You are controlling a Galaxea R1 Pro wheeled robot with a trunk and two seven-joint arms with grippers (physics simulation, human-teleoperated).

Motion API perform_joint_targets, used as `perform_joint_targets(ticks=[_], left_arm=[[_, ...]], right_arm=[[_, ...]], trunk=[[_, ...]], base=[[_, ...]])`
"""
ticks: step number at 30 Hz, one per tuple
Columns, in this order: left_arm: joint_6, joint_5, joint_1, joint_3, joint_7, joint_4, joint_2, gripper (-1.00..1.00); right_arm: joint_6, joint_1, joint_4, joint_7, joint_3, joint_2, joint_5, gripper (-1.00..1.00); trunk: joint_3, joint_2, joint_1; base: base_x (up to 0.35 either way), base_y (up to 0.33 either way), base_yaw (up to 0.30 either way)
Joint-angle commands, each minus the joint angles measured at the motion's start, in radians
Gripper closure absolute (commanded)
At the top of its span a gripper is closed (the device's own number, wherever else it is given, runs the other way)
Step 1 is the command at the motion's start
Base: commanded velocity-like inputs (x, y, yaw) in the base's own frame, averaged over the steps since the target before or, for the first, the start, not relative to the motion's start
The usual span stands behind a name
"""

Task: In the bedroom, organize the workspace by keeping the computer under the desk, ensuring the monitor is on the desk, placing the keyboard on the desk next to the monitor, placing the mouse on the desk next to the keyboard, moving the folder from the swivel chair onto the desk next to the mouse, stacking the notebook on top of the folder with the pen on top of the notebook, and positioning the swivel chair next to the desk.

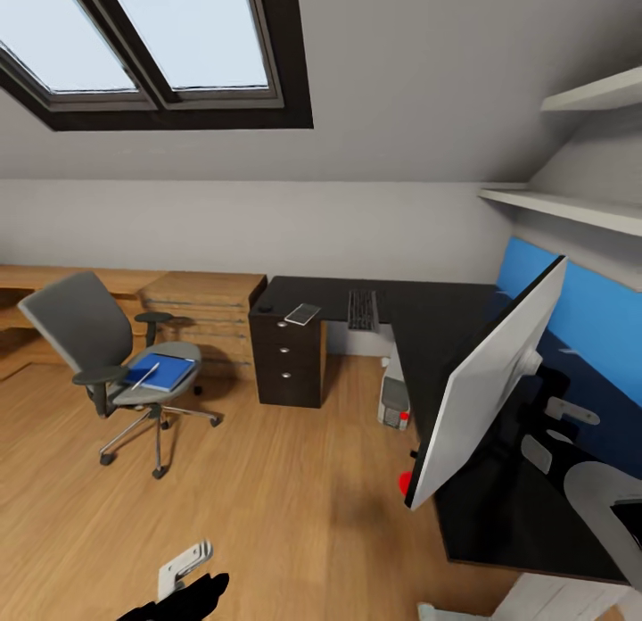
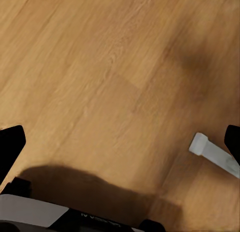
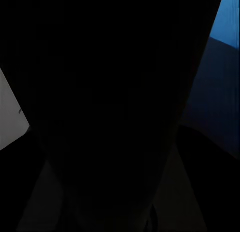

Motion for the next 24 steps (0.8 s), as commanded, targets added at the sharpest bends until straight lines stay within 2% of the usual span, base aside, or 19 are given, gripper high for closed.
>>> perform_joint_targets(ticks=[1,9,19,24], left_arm=[[0.001,0.010,0.000,-0.002,0.010,-0.002,0.001,-1.00],[0.001,0.010,0.000,-0.001,0.010,-0.002,0.001,-1.00],[0.001,0.009,0.000,0.000,0.009,-0.002,0.002,-1.00],[0.001,0.009,0.000,0.001,0.009,-0.002,0.004,-1.00]], right_arm=[[-0.001,-0.001,-0.002,-0.003,0.008,0.000,0.000,1.00],[-0.001,-0.001,-0.002,-0.003,0.008,0.000,0.000,1.00],[-0.002,-0.001,-0.001,-0.003,0.008,0.000,0.000,1.00],[-0.002,-0.001,0.000,-0.003,0.010,0.001,0.000,1.00]], trunk=[[-0.001,-0.001,0.000],[-0.001,-0.001,0.000],[-0.001,-0.001,0.000],[-0.001,-0.001,0.000]], base=[[-0.284,-0.206,0.000],[-0.201,-0.258,0.000],[-0.014,-0.340,0.000],[0.000,-0.164,0.000]])
